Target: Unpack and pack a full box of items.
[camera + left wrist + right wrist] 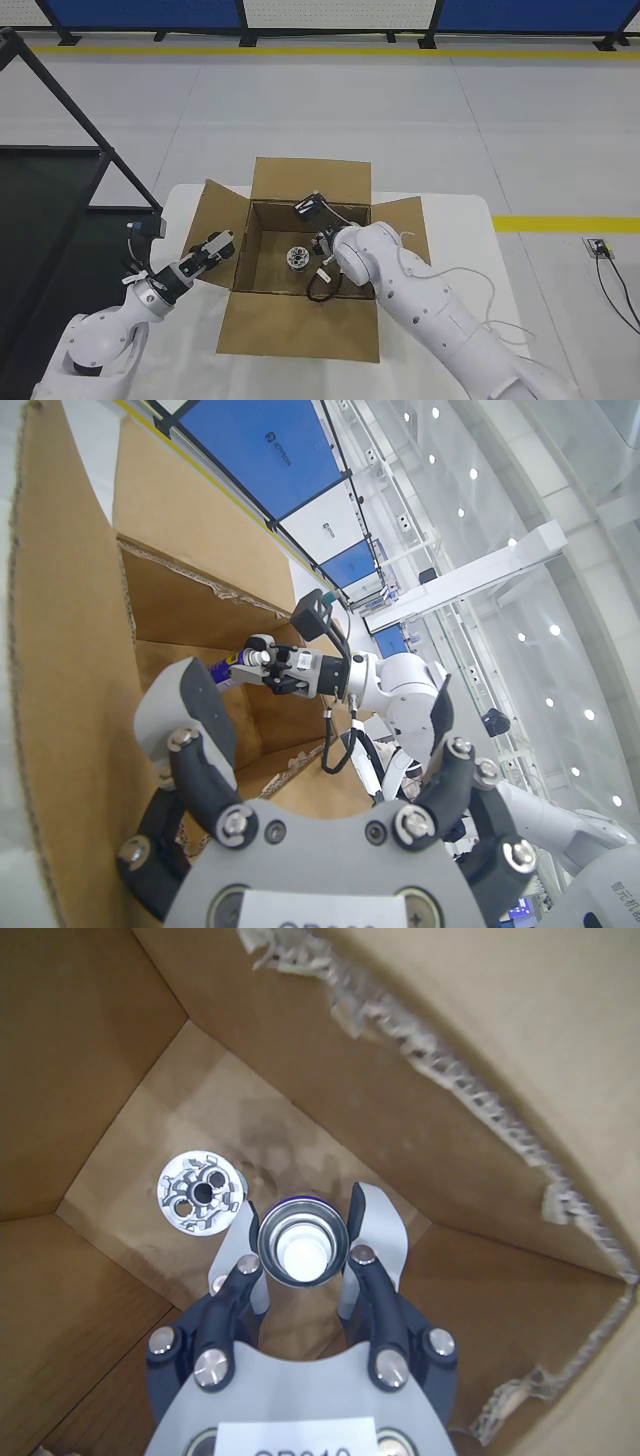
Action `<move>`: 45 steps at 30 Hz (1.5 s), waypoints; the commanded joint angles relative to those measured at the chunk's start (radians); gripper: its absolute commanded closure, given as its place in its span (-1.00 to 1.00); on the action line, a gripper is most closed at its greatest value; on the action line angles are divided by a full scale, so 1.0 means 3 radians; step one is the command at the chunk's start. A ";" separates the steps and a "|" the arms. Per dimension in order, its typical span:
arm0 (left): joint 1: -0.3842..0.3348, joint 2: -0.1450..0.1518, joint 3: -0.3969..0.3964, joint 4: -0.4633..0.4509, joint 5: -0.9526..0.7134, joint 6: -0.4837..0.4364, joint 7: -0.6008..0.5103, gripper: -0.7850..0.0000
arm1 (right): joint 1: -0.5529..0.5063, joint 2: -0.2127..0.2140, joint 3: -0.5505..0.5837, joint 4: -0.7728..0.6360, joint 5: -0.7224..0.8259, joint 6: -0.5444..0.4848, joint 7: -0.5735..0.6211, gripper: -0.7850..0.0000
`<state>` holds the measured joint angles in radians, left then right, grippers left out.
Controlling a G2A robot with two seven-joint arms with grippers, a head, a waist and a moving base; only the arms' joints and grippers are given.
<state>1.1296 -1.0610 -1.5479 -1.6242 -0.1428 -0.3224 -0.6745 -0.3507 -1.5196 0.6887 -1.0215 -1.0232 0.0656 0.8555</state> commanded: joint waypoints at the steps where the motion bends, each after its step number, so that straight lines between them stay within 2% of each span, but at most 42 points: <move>1: 0.0006 0.0002 -0.0003 -0.0002 -0.0008 -0.0009 0.0001 -1.00 | -0.0076 0.0046 0.0103 -0.0232 -0.0071 0.0008 0.0027 1.00; 5: 0.0010 0.0005 -0.0004 -0.0003 -0.0020 -0.0017 0.0006 -1.00 | -0.0335 0.0175 0.0385 -0.0873 -0.0258 -0.0034 0.0118 1.00; 13: -0.0020 0.0009 0.0038 0.0008 -0.0030 -0.0018 -0.0035 -1.00 | -0.1137 0.0416 0.1044 -0.2616 -0.0668 -0.0219 0.0409 1.00; 17: -0.0041 0.0010 0.0068 0.0017 -0.0023 -0.0013 -0.0043 -1.00 | -0.1464 0.0466 0.1298 -0.3253 -0.0908 -0.0046 0.0340 1.00; 21: -0.0049 0.0011 0.0092 0.0030 -0.0020 -0.0015 -0.0048 -1.00 | -0.1705 0.0497 0.1536 -0.3573 -0.1221 0.0171 0.0269 1.00; 26: -0.0056 0.0012 0.0117 0.0055 -0.0024 -0.0018 -0.0059 -1.00 | -0.1938 0.0522 0.1997 -0.3680 -0.1321 0.0468 0.0128 1.00; 30: -0.0066 0.0012 0.0144 0.0050 -0.0017 0.0000 -0.0058 -1.00 | -0.2065 0.0538 0.2351 -0.3563 -0.1435 0.0696 0.0150 1.00; 33: -0.0082 0.0012 0.0171 0.0039 0.0001 0.0012 -0.0063 -1.00 | -0.2084 0.0541 0.2526 -0.3327 -0.1479 0.0855 0.0203 1.00; 38: -0.0108 0.0013 0.0211 0.0017 0.0034 0.0044 -0.0083 -1.00 | -0.2061 0.0549 0.2768 -0.2786 -0.1387 0.0930 0.0215 1.00; 45: -0.0157 0.0013 0.0281 -0.0012 0.0093 0.0110 -0.0099 -1.00 | -0.1933 0.0560 0.2902 -0.2051 -0.1418 0.0985 0.0148 1.00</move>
<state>1.0845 -1.0570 -1.4671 -1.6267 -0.1178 -0.2921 -0.7044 -0.9367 -1.3527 1.5584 -1.6743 -1.4199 0.3507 0.9010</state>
